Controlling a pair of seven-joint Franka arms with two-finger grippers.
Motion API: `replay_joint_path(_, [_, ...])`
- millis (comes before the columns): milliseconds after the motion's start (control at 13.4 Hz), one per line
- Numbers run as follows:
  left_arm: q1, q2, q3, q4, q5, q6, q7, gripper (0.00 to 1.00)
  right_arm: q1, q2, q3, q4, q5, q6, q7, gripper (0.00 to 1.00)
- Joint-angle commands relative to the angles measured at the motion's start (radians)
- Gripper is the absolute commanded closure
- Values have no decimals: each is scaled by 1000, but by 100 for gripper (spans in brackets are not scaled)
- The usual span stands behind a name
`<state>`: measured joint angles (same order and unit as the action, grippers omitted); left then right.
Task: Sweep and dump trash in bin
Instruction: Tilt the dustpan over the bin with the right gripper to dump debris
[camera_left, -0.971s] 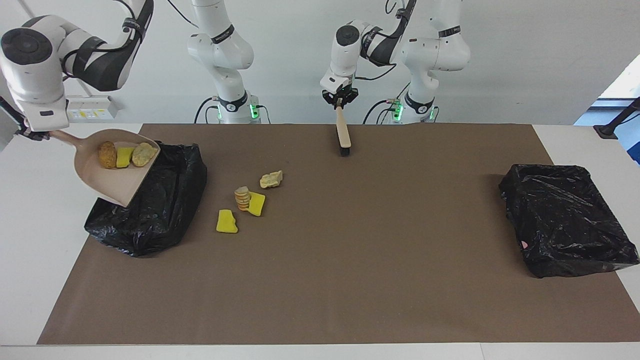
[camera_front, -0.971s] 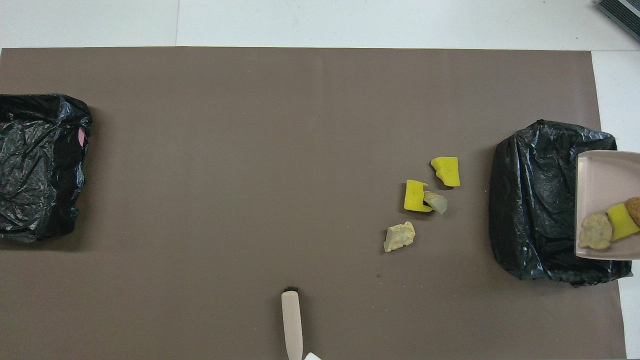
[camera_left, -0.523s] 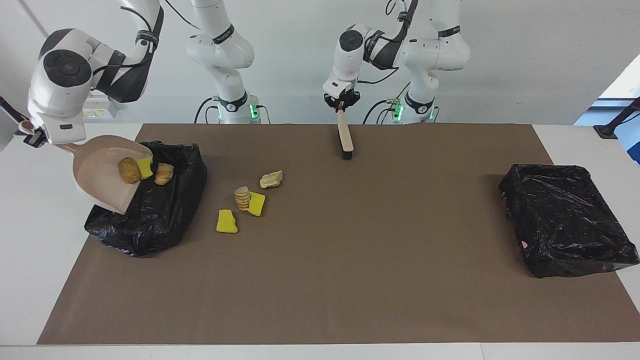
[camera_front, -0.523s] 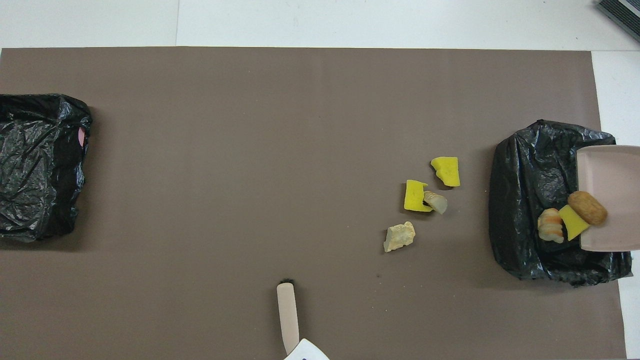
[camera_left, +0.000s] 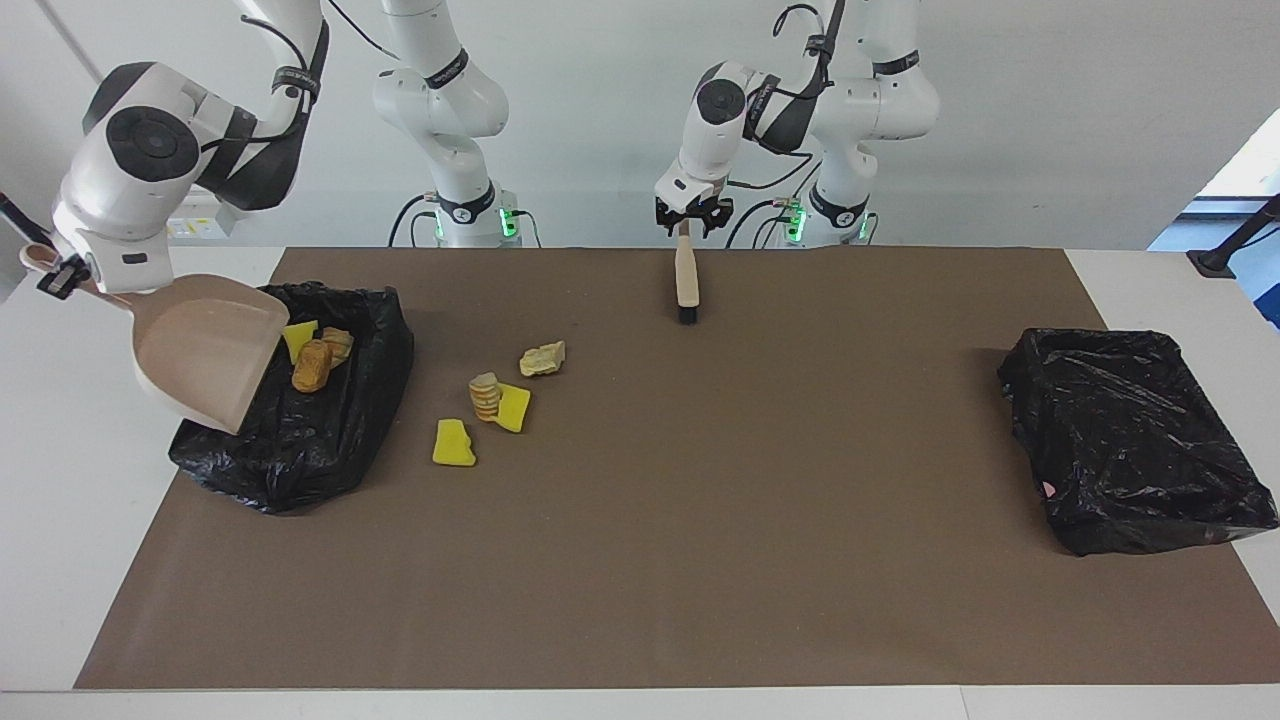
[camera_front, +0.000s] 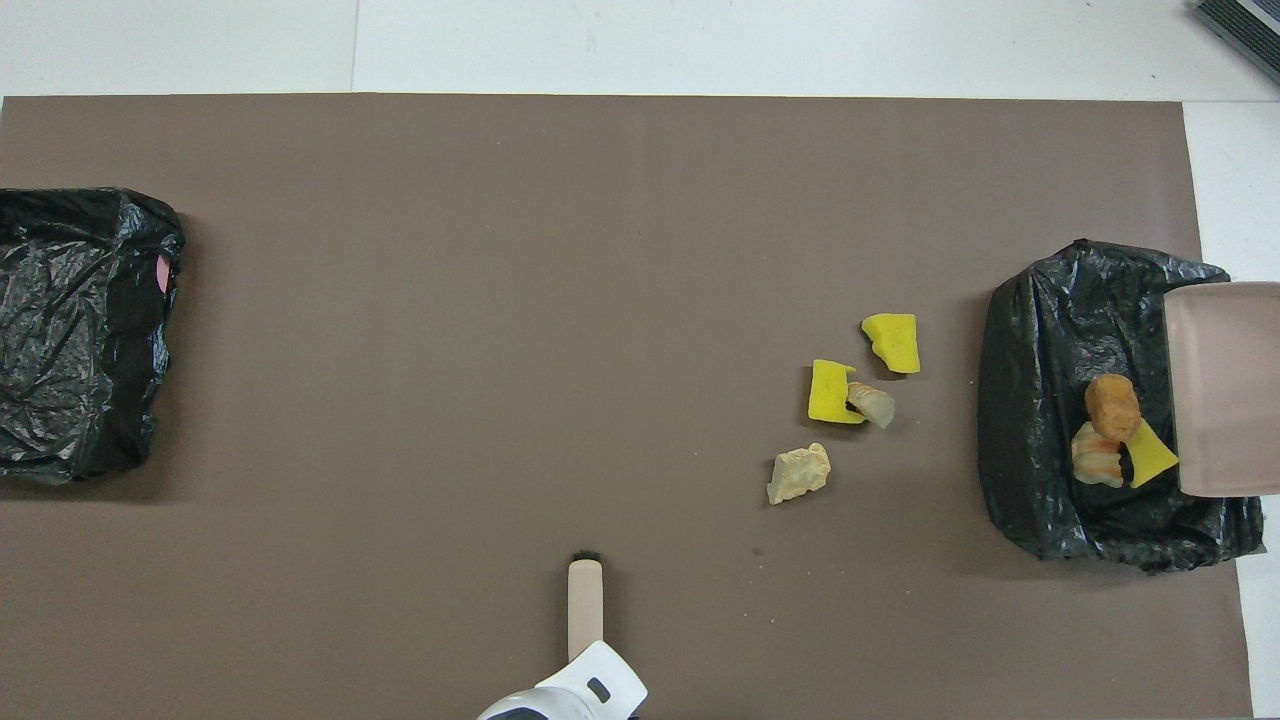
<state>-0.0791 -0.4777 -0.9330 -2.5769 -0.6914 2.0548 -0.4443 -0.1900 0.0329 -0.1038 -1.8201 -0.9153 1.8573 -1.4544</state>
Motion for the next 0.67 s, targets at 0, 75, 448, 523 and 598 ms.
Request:
replay_joint_path(0, [62, 11, 5, 53, 65, 1, 56, 0, 3, -45, 4, 34, -7, -50, -24, 100])
replay_joint_path(75, [82, 17, 6, 69, 117, 2, 58, 0, 4, -66, 4, 39, -1, -72, -26, 100])
replay_joint_path(448, [17, 175, 296, 214, 353, -25, 90, 0, 23, -97, 30, 140, 255, -263, 131, 100])
replay_joint_path(523, [-8, 207, 363, 259, 401, -36, 90, 0, 29, -99, 47, 140, 292, -289, 214, 100])
replay_joint_path(598, [-25, 240, 416, 308, 455, -57, 92, 0, 34, -99, 67, 139, 337, -320, 295, 100])
